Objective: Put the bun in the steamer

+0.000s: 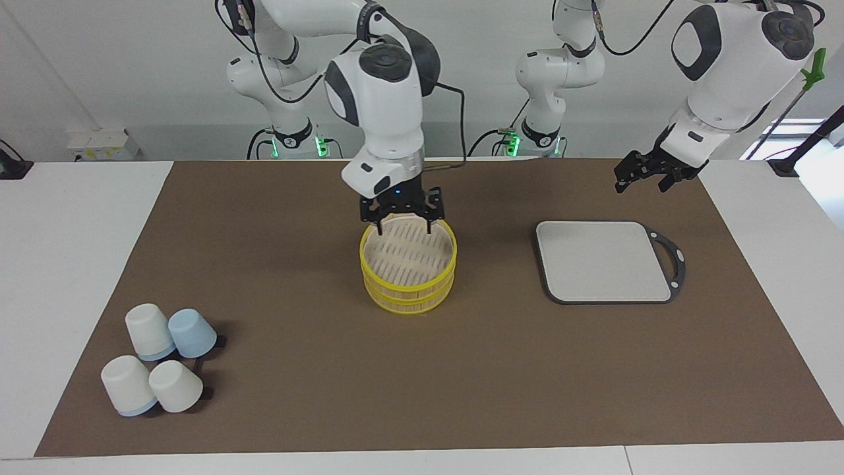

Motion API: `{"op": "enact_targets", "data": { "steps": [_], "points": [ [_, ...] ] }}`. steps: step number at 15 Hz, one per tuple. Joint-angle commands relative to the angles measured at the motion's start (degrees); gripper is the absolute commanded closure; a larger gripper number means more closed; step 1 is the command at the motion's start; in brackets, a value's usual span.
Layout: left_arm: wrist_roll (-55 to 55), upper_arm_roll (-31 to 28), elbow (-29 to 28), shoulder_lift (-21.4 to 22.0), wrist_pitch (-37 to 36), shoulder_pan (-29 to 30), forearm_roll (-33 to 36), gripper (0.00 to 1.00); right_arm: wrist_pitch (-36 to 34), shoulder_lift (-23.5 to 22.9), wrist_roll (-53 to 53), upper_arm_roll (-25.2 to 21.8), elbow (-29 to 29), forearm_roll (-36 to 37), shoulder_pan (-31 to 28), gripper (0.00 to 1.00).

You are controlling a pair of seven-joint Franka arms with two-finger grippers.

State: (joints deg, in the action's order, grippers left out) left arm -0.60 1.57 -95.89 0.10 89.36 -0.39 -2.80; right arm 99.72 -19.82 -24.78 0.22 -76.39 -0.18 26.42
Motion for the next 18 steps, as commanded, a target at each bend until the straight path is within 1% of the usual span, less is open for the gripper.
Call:
{"op": "enact_targets", "data": {
  "steps": [1,3,4,7,8,10,13,18],
  "points": [
    [0.3,0.2,-1.2,0.9,1.3,0.0,1.1,0.0,-6.4,3.8,16.2,0.9,-1.8,0.1,-7.7,0.0],
    [0.3,0.2,-1.2,0.9,1.3,0.0,1.1,0.0,-10.8,6.9,22.6,0.9,-3.8,0.0,-12.4,0.0],
    [0.4,0.3,-1.1,0.7,1.3,0.0,1.3,0.0,-11.2,8.8,23.2,0.8,-5.7,0.1,-14.3,0.0],
    [0.5,-0.1,-1.1,0.8,2.7,0.0,1.7,0.0,-10.5,15.6,23.1,0.8,-14.4,0.0,-19.7,0.0],
    [0.5,-0.1,-1.2,0.7,3.3,0.0,1.7,0.0,-10.5,16.7,23.1,0.8,-15.6,0.0,-21.0,0.0],
    [0.7,-0.1,-1.5,0.7,5.1,0.0,1.7,0.0,-11.0,16.9,23.5,0.7,-15.6,0.1,-24.3,0.0],
    [0.8,-0.1,-1.3,0.5,5.4,0.0,3.1,0.0,-11.0,16.8,23.4,0.7,-15.6,0.1,-26.8,0.0],
    [0.6,-0.1,-1.6,0.8,5.4,0.0,3.1,0.0,-10.2,16.7,22.8,0.7,-15.6,0.7,-27.0,0.0]
  ]
}}
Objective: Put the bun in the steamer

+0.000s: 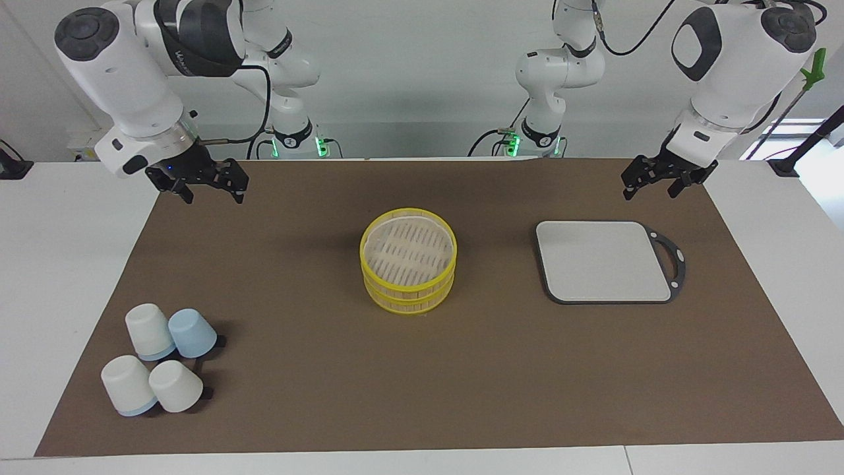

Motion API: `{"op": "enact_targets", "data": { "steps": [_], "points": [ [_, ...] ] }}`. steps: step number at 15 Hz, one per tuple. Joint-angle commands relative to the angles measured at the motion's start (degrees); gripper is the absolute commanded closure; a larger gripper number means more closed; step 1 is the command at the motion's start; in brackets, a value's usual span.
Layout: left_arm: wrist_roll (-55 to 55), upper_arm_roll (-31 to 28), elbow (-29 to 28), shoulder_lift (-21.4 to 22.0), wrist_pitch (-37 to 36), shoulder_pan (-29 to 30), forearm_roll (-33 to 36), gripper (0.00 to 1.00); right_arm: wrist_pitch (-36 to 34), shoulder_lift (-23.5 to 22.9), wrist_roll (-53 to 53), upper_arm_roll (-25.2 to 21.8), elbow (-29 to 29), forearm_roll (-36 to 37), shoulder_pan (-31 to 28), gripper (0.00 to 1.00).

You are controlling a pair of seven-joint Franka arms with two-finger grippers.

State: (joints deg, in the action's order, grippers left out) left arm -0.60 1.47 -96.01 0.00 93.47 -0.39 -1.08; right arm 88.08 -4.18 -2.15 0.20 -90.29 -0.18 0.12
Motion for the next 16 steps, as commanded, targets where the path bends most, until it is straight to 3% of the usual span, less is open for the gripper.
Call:
{"op": "enact_targets", "data": {
  "steps": [1,16],
  "points": [
    [0.6,0.0,-1.5,1.0,1.3,0.0,1.3,0.0,2.1,1.2,0.2,0.7,-1.7,0.8,-0.8,0.0],
    [0.4,0.0,-1.5,1.3,0.6,0.8,1.3,0.0,3.9,3.1,0.7,0.7,-4.9,0.8,-1.7,0.0]
  ]
}}
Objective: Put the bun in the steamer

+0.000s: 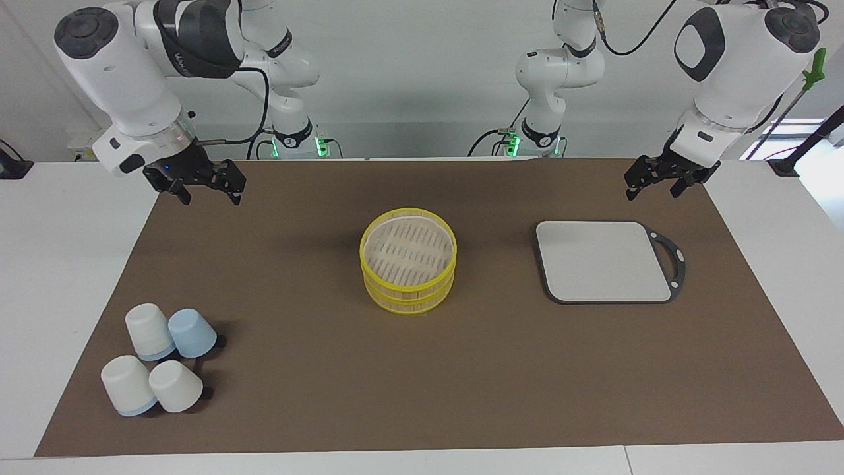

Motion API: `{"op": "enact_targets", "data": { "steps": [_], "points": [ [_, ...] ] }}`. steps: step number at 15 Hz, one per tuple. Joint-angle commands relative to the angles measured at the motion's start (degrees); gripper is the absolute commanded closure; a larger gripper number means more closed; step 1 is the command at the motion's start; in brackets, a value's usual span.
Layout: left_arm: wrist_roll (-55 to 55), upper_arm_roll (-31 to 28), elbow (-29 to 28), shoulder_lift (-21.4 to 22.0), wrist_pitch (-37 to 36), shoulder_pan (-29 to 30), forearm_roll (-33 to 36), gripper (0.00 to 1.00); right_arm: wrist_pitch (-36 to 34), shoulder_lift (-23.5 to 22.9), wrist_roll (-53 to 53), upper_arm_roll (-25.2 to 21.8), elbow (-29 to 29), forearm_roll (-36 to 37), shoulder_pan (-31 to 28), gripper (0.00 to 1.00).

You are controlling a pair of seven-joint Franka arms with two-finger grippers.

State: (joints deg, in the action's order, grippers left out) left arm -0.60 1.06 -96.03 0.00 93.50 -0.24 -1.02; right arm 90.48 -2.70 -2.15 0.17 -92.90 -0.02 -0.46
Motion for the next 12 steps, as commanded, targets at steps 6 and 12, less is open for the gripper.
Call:
{"op": "enact_targets", "data": {
  "steps": [6,12],
  "points": [
    [0.4,0.5,-1.5,1.3,0.5,0.7,1.3,0.0,2.2,1.6,3.6,0.7,-2.4,0.9,-1.5,0.0],
    [0.4,0.4,-1.6,1.3,0.5,0.7,1.3,0.0,3.0,1.6,4.0,0.7,-2.4,0.9,-1.6,0.0]
  ]
}}
